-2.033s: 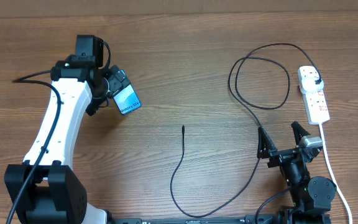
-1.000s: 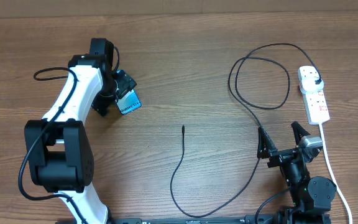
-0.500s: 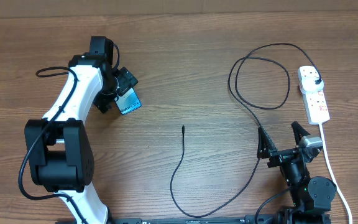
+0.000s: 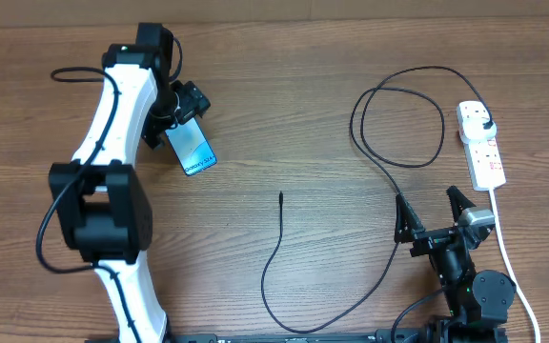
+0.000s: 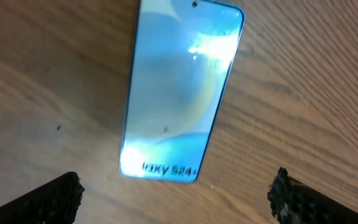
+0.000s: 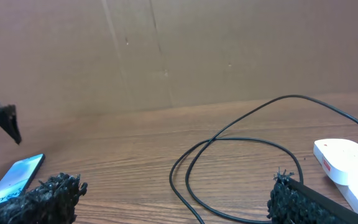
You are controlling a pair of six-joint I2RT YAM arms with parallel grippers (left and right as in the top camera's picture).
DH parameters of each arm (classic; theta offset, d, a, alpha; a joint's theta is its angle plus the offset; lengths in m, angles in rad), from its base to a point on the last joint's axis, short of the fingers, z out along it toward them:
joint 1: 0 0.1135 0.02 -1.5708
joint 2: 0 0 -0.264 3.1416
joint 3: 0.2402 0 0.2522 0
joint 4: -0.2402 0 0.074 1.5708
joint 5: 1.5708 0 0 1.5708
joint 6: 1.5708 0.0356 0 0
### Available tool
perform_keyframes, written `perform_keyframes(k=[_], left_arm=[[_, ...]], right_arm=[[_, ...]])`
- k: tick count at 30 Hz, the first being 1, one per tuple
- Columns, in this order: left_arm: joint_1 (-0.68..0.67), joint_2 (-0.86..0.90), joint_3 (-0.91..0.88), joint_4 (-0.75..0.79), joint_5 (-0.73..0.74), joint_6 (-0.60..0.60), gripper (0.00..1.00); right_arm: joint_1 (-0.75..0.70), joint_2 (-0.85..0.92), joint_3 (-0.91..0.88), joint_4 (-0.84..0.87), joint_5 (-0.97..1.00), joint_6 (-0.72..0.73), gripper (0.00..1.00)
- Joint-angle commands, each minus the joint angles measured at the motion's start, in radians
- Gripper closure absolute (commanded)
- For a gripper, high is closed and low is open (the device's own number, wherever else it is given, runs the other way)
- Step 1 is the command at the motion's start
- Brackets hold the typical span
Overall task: Plug charger to phone and switch on socket
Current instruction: 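Lower the left gripper onto the phone, aligning fingers with its sides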
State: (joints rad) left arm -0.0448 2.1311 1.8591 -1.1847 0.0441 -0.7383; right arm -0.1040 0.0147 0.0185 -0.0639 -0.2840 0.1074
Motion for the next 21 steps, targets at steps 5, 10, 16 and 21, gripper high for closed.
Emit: perform_keyframes(k=[5, 10, 16, 21], left_arm=[[0.005, 0.095, 0.025, -0.016, -0.010, 0.035, 0.00], [0.005, 0.106, 0.025, -0.014, -0.011, 0.021, 0.00], [0.005, 0.106, 0.022, -0.002, -0.018, 0.019, 0.00], [0.005, 0.106, 0.000, 0.029, -0.018, 0.017, 0.00]], right_arm=[[0.005, -0.012, -0.011, 0.005, 0.003, -0.004, 0.00], [0.005, -0.012, -0.011, 0.005, 0.003, -0.004, 0.00], [0.005, -0.012, -0.011, 0.005, 0.003, -0.004, 0.00], [0.005, -0.012, -0.011, 0.005, 0.003, -0.004, 0.00]])
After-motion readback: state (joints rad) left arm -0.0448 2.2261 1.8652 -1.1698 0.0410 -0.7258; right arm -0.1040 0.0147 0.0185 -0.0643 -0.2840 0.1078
